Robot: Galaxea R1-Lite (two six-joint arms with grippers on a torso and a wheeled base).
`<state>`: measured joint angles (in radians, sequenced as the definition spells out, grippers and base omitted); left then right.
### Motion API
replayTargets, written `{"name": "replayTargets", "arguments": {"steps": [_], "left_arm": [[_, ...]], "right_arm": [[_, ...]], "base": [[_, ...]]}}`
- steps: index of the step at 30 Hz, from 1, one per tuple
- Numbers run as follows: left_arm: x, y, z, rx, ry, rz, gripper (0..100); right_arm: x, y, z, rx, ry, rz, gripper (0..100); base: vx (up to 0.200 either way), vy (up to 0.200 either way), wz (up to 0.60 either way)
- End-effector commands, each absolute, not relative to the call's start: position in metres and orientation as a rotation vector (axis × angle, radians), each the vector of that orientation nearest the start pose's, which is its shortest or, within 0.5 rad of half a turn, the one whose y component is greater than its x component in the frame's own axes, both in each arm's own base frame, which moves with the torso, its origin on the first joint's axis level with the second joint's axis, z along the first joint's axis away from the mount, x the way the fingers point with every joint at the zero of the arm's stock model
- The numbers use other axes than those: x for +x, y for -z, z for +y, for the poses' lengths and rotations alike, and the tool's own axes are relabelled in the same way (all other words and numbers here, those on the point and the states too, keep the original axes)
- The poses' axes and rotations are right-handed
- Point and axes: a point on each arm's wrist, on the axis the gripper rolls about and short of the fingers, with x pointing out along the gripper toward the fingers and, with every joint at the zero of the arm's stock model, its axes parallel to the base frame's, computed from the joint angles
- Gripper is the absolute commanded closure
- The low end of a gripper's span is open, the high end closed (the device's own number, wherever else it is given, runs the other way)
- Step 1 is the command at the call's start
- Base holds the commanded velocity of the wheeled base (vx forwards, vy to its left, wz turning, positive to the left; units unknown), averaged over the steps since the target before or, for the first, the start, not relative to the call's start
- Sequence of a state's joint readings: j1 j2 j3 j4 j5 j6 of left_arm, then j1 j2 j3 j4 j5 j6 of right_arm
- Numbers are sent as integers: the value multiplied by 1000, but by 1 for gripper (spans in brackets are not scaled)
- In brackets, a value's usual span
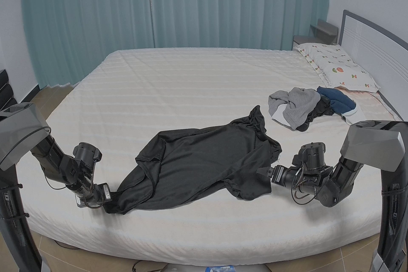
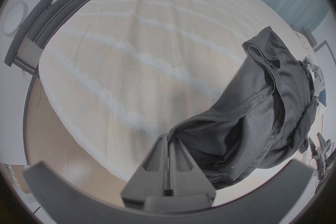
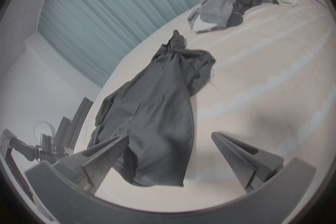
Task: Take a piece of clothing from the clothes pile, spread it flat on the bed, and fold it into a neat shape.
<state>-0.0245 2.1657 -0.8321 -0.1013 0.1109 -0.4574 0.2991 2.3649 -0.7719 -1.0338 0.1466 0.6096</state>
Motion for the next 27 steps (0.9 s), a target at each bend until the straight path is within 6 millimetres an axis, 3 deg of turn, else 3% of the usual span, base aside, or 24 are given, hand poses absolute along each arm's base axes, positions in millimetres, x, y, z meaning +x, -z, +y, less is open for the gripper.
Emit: {"name": "replayTargets", "arguments": {"steps": [1,6,7,11,17,24,27], "left_arm": [[316,0,-5,-314,-354,1185,100],[316,1,-5,-312,-354,1189,100],[316,1,-5,-312,-354,1189,100],[316,1,-5,-311,-355,1192,100],[314,-1,-5,-310,-354,1193,100],[311,-3,-6,-303,-352,1197,100],[310,-5,-5,-302,-354,1194,100]], "right_arm": [[346,26,120,532,-271,716,0],[344,37,127,519,-287,755,0],[343,39,129,514,-291,762,100],[340,44,129,501,-280,785,100],[328,33,116,456,-267,785,100],[299,14,91,429,-232,803,100],[270,4,79,417,-217,838,100]], "base": [[0,0,0],[0,0,0],[0,0,0],[0,0,0],[0,0,0],[0,0,0],[0,0,0]]}}
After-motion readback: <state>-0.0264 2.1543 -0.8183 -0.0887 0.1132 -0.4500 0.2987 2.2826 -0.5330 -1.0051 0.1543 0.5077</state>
